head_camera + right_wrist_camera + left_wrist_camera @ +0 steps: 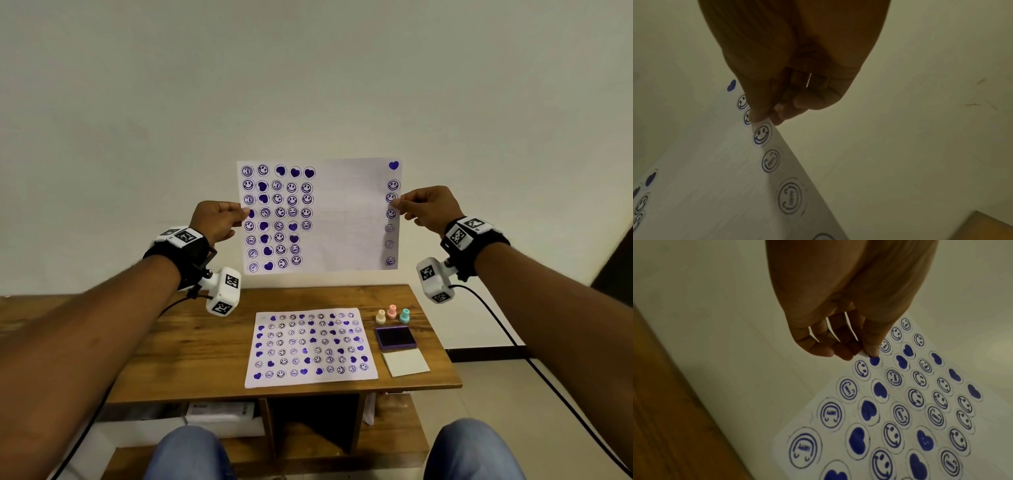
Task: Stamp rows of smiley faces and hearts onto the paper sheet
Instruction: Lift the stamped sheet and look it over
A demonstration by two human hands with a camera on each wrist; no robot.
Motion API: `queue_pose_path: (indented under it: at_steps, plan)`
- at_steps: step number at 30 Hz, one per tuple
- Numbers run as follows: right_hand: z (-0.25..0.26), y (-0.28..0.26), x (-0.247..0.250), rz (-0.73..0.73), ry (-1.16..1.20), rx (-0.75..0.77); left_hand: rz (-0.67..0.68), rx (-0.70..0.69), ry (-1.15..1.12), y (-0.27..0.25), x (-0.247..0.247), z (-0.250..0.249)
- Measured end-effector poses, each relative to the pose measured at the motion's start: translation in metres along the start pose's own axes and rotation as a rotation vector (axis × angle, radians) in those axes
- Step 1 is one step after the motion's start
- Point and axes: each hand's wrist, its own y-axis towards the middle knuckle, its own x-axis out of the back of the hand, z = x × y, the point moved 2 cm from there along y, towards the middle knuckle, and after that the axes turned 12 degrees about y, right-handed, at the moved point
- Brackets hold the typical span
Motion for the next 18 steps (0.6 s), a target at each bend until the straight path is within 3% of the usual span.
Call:
queue_pose_path:
  at_steps: [7, 18]
  plan:
    - [-0.018, -0.006, -0.009, 0.031, -0.009, -0.110, 0.036, 0.055, 0.012, -0.002, -0.002, 0.017]
    - [-0.119, -0.039, -0.055, 0.173, -0.246, -0.333, 0.182, 0.244, 0.186, -0.032, -0.021, 0.123]
